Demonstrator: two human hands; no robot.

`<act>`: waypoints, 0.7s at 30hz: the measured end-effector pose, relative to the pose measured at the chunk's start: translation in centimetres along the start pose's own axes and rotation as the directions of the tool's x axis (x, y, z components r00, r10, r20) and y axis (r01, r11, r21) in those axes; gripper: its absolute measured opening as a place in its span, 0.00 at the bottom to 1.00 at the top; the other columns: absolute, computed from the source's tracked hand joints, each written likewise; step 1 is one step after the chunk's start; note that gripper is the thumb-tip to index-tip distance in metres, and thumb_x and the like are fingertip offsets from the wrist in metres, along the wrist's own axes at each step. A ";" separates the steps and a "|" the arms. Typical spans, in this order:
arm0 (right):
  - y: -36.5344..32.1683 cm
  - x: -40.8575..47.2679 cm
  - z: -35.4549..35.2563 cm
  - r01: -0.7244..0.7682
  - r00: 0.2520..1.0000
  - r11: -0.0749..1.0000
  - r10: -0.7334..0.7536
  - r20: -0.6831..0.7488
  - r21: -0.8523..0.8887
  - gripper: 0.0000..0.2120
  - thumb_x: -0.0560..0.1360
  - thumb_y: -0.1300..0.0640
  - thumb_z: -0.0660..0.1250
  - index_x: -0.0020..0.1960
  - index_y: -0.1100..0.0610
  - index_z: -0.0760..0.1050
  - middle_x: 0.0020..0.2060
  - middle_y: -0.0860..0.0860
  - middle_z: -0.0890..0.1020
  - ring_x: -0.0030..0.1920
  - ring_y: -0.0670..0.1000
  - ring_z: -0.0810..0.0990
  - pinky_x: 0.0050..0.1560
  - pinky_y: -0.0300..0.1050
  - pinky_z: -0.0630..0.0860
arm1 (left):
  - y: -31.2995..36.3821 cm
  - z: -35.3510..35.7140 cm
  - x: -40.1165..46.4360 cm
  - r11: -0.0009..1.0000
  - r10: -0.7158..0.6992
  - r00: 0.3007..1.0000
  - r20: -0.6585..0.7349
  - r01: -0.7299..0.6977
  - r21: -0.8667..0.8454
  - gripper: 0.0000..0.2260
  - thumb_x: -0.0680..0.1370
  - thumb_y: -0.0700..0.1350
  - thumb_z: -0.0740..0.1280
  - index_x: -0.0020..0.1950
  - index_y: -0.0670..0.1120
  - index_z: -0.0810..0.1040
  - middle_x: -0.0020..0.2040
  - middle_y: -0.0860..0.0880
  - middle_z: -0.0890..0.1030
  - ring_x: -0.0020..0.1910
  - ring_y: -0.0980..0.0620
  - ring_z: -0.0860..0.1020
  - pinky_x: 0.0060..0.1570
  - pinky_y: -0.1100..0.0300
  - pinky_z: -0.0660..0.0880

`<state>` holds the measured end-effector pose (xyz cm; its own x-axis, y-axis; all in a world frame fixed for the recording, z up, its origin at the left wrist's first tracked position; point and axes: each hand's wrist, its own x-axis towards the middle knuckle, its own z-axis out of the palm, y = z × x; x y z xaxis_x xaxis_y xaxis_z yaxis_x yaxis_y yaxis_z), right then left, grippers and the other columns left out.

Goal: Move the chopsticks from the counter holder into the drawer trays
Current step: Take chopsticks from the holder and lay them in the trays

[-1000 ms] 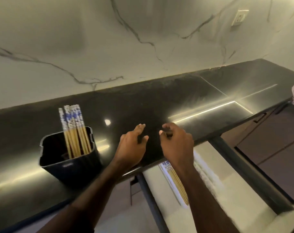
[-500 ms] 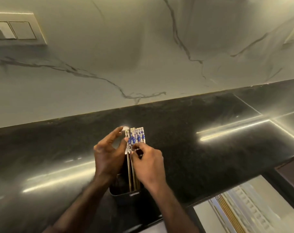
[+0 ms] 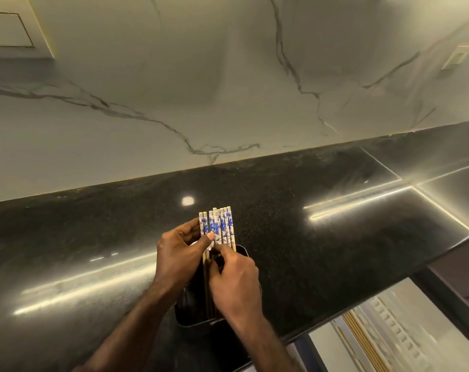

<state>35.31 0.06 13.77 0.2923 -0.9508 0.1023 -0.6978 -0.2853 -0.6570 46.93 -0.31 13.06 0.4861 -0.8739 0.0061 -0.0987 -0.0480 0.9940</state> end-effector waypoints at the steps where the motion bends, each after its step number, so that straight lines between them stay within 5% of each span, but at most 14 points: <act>1: 0.0 0.0 0.0 -0.007 1.000 1.000 0.007 -0.010 0.005 0.12 0.78 0.52 0.64 0.61 0.47 0.76 0.50 0.46 0.84 0.48 0.45 0.82 0.49 0.43 0.81 | 0.0 0.1 0.0 1.000 -0.004 1.000 0.014 0.004 -0.012 0.17 0.73 0.36 0.73 0.57 0.52 0.81 0.48 0.54 0.87 0.49 0.56 0.84 0.54 0.54 0.80; 9: 0.5 -0.4 0.3 0.013 0.999 1.000 -0.012 -0.031 0.009 0.15 0.79 0.52 0.63 0.65 0.46 0.73 0.52 0.43 0.83 0.50 0.41 0.81 0.51 0.34 0.76 | -0.5 0.2 0.7 0.998 -0.047 0.997 0.053 0.049 -0.038 0.14 0.71 0.35 0.74 0.53 0.49 0.83 0.44 0.53 0.87 0.46 0.54 0.85 0.48 0.61 0.81; 14: 1.0 -0.2 0.2 0.025 0.999 1.000 -0.025 0.027 0.014 0.15 0.78 0.53 0.65 0.65 0.46 0.74 0.53 0.43 0.83 0.52 0.42 0.81 0.55 0.40 0.79 | -0.5 0.0 0.7 0.998 -0.053 0.998 0.016 0.053 -0.020 0.12 0.71 0.34 0.74 0.48 0.50 0.84 0.43 0.51 0.87 0.44 0.53 0.86 0.48 0.55 0.81; 21: 1.0 0.6 -0.3 0.025 0.992 0.997 -0.034 0.122 0.075 0.13 0.76 0.51 0.67 0.61 0.47 0.76 0.52 0.44 0.83 0.49 0.41 0.81 0.52 0.41 0.80 | 1.9 -1.2 0.5 1.000 0.018 1.000 0.009 -0.018 -0.021 0.13 0.70 0.35 0.74 0.46 0.52 0.83 0.42 0.54 0.87 0.43 0.56 0.85 0.44 0.61 0.81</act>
<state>34.63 -0.87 13.37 0.3929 -0.9190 0.0327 -0.6397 -0.2987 -0.7082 48.06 -0.24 15.04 0.4764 -0.8789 0.0232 -0.0891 -0.0220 0.9958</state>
